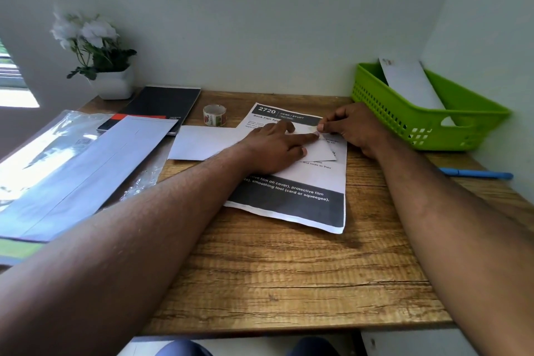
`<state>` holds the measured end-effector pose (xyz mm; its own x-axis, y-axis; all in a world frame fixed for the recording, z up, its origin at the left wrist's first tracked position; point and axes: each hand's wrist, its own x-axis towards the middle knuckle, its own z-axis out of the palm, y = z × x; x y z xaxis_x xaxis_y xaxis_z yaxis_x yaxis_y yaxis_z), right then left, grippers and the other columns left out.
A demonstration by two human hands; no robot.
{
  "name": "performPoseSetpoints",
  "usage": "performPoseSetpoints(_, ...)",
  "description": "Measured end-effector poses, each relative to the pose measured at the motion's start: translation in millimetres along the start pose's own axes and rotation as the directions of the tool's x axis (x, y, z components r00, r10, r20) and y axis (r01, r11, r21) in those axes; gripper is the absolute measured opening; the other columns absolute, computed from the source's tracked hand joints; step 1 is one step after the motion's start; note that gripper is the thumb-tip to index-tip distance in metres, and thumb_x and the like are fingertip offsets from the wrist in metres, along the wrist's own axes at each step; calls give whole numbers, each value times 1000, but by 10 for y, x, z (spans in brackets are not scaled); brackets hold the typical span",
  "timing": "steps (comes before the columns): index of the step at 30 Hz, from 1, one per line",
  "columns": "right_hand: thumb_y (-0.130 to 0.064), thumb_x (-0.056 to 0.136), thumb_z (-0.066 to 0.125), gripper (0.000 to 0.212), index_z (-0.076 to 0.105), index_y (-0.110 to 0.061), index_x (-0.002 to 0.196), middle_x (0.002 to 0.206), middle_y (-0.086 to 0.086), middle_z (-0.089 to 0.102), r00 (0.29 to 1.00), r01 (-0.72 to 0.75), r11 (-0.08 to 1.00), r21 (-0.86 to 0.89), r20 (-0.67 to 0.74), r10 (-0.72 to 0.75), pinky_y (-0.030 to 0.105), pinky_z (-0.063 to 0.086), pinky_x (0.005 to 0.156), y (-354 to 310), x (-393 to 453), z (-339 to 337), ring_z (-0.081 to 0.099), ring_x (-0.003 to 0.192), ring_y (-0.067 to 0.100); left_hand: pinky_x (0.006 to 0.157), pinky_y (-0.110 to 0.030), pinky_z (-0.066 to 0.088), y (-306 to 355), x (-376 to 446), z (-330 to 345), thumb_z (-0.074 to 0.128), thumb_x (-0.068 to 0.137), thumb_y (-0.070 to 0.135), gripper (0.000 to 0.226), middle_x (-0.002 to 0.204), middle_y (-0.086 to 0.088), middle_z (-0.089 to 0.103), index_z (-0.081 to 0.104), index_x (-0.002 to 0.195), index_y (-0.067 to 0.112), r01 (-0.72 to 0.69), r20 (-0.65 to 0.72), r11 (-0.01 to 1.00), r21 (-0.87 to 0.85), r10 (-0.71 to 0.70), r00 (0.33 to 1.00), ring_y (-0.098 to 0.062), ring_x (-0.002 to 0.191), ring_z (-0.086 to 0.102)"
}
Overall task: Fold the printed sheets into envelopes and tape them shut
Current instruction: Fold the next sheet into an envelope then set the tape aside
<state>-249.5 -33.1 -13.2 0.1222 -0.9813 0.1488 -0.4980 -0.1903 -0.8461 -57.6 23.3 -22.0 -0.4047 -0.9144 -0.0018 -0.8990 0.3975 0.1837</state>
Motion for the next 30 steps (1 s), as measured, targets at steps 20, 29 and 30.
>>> performPoseSetpoints(20,-15,73,80,8,73,-20,72,85,0,73,1000,-2,1000,8,0,2,32,51,89,7,4,5,66,93,17,112,-43,22,52,-38,-23,28,102,46,49,155,-2,21,13,149,49,17,8,1000,-17,-17,1000,-25,141,24)
performPoseSetpoints(29,-15,71,81,10,73,-20,70,83,3,73,1000,-7,999,-34,-7,6,31,52,87,11,8,14,67,90,17,113,-44,20,38,-36,-22,28,102,47,47,156,-1,20,18,148,49,17,10,1000,-17,-17,1000,-25,142,22)
performPoseSetpoints(30,-15,72,80,10,73,-20,70,83,3,73,1000,-4,999,-43,-8,4,31,52,86,12,11,17,67,89,17,113,-44,20,34,-31,-19,28,102,48,47,156,-1,20,18,148,49,15,9,1000,-15,-15,1000,-25,142,22)
